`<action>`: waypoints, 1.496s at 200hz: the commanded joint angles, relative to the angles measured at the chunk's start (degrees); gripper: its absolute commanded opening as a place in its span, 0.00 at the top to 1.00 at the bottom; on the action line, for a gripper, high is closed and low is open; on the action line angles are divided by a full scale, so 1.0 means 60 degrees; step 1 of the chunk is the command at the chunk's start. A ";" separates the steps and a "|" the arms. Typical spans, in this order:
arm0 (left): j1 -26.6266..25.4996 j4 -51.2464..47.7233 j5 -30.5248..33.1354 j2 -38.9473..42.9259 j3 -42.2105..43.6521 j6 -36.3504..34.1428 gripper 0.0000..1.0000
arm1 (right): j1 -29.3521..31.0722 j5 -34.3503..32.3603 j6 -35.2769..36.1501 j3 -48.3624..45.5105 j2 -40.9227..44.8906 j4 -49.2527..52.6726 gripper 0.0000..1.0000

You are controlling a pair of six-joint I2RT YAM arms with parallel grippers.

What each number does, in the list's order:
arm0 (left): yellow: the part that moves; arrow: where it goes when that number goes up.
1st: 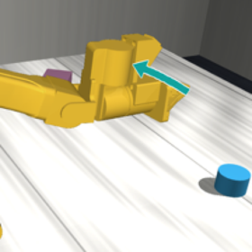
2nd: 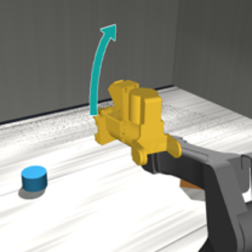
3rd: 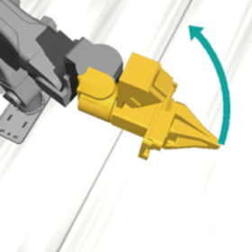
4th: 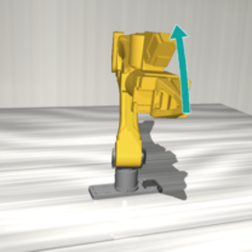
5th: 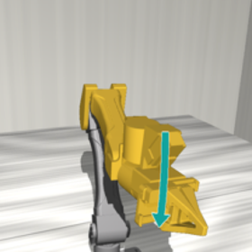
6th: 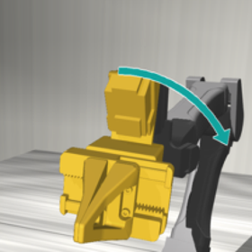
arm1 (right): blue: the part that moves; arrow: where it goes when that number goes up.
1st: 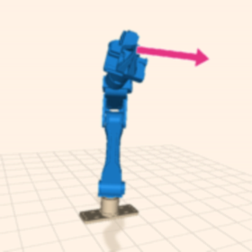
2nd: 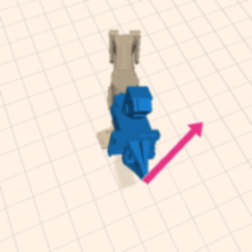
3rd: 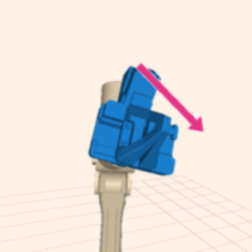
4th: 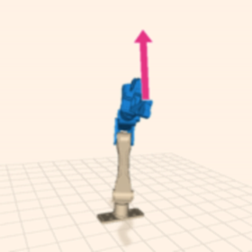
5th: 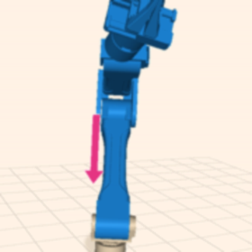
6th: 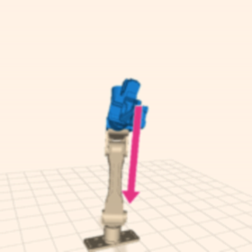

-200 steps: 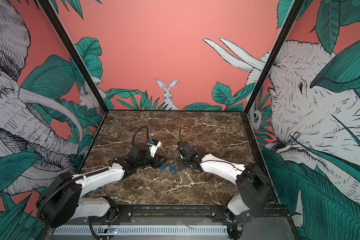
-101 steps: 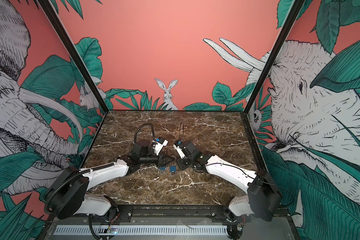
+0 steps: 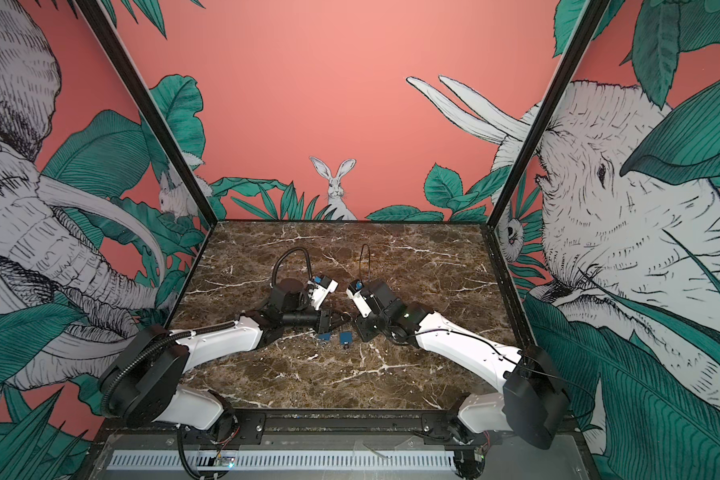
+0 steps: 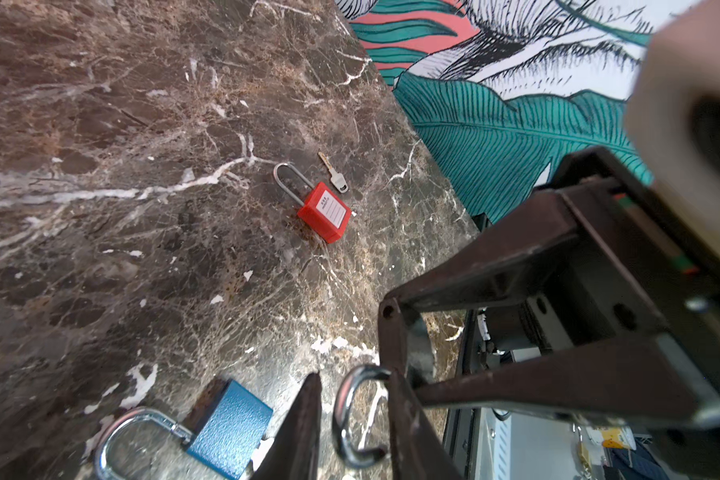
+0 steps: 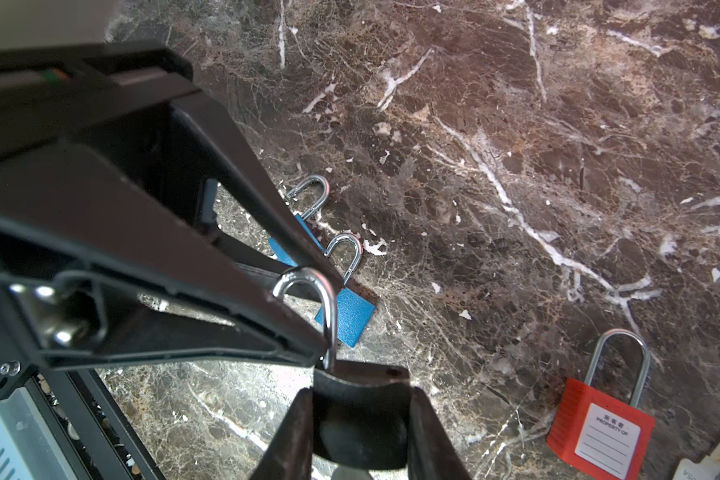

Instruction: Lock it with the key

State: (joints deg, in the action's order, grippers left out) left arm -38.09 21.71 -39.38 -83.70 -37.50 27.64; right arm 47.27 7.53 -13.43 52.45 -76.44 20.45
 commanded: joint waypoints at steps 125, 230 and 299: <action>0.0181 0.1738 0.1010 0.0312 0.0252 0.2427 1.00 | -0.0556 0.0000 -0.1141 -0.0902 0.0964 -0.2125 0.48; 0.0327 0.2465 0.3447 0.1954 0.0620 0.6576 1.00 | -0.0594 0.0338 0.0147 -0.2795 0.2669 -0.6880 0.52; 0.0327 0.4493 0.3054 0.1615 0.1107 0.8563 1.00 | -0.0583 0.0920 0.1046 -0.2728 0.1678 -0.8852 0.54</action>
State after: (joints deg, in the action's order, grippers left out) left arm -36.18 41.36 -20.25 -74.17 -31.66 73.60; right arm 43.48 10.85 -9.85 33.98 -65.19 -26.41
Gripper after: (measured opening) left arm 0.078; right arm 0.461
